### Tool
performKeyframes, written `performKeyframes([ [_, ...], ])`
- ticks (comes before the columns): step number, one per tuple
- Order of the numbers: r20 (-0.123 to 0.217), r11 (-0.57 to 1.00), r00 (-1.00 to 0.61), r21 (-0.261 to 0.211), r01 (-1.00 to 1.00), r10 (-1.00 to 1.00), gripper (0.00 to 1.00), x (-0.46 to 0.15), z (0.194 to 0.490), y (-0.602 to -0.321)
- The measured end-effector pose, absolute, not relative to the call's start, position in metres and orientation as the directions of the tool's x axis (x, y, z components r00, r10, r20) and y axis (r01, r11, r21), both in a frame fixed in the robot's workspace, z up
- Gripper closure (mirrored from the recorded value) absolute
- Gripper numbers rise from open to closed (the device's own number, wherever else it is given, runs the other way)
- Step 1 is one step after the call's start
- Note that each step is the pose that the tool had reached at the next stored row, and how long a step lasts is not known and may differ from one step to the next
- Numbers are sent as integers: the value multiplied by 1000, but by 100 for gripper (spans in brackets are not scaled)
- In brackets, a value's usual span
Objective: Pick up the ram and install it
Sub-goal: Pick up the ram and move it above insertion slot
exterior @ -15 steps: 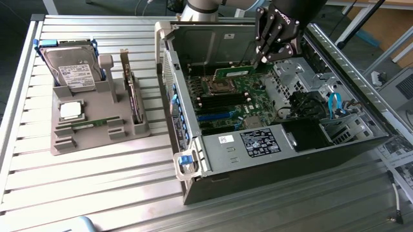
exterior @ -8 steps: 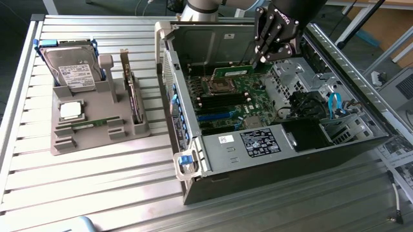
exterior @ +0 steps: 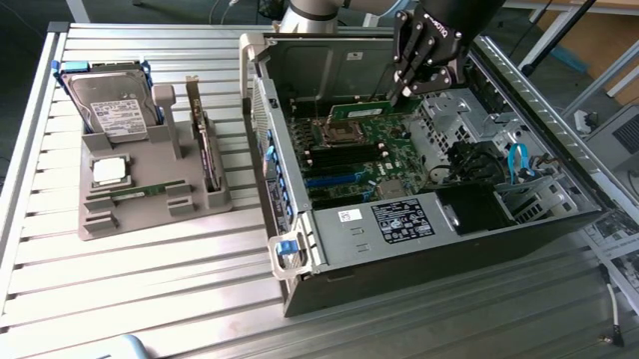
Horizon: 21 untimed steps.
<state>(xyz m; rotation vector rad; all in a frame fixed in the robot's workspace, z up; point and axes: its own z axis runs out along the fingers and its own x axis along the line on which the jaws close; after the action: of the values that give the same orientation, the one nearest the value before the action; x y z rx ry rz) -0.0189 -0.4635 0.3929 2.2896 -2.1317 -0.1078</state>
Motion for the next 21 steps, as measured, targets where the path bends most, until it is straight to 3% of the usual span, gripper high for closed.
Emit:
performKeyframes([
  [21,-43,-74,72,52,-996,-997,88,-19,391,-453],
])
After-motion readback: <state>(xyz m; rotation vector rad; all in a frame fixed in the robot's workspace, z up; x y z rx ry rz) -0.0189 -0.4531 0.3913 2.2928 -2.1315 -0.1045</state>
